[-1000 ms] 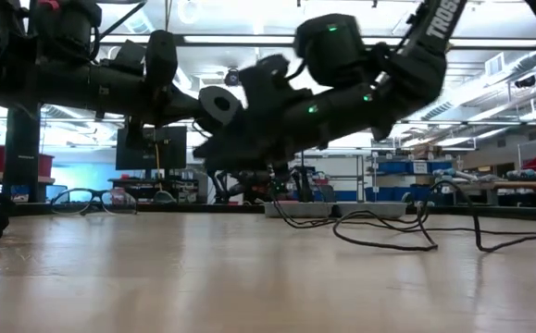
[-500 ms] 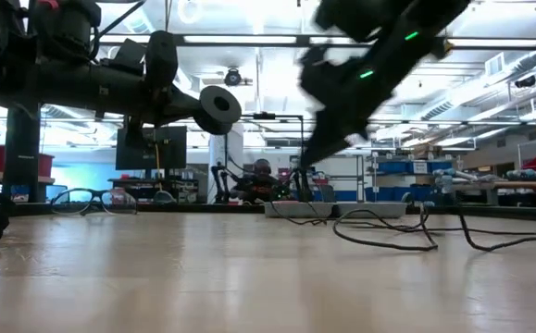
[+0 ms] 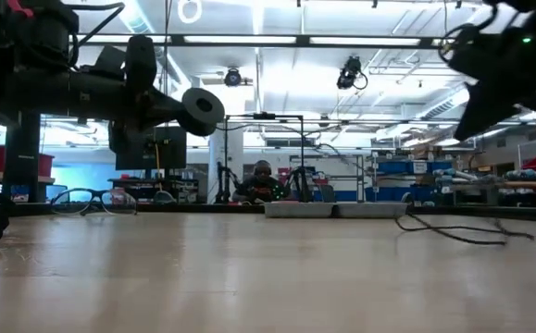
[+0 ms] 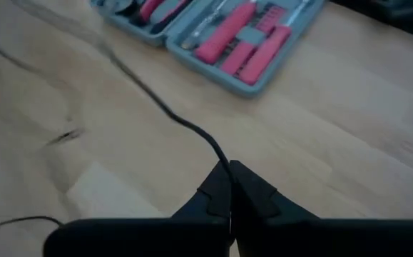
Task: Coil cords
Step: Coil the black wire onto the black spool
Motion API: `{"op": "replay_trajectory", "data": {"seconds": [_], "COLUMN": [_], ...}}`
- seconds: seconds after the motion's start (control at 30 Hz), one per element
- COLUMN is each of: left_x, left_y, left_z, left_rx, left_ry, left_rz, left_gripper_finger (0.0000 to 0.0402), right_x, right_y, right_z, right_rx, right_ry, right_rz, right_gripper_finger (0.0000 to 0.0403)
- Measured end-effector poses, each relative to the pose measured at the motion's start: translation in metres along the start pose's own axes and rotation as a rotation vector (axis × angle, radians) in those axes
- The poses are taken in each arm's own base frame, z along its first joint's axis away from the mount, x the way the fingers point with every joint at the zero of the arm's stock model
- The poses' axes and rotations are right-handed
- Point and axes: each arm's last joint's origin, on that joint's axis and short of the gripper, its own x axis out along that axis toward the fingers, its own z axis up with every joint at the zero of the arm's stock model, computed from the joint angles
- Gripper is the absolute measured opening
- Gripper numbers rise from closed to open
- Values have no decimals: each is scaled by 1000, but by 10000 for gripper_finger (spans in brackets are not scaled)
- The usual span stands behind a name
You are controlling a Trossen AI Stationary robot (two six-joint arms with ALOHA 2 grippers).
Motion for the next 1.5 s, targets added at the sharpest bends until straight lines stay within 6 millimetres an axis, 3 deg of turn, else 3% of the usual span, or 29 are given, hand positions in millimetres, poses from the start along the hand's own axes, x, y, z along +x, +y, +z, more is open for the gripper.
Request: {"op": "replay_trajectory", "data": {"seconds": [0.23, 0.6, 0.73, 0.93, 1.1, 1.3, 1.5], "left_x": [0, 0, 0, 0, 0, 0, 0], "left_y": [0, 0, 0, -1, -1, -1, -1], "left_z": [0, 0, 0, 0, 0, 0, 0], "left_rx": [-2, -4, -7, -7, -16, -29, -29], "left_ry": [-2, 2, 2, 3, 7, 12, 17], "left_rz": [-1, -12, -12, -13, -22, -33, -46], "left_gripper_finger": [0, 0, 0, 0, 0, 0, 0], "right_x": [-4, 3, 4, 20, 66, 128, 159], "right_y": [-24, -19, 5, 63, 100, 128, 156], "right_z": [-7, -12, -1, 22, 28, 41, 64], "right_rx": [39, 78, 73, -100, -188, -249, -372], "right_ry": [-25, -27, -146, -428, -540, -460, -460], "right_rz": [59, 122, 248, 393, 478, 587, 583], "right_gripper_finger": [15, 110, 131, 134, 118, 103, 105]}}
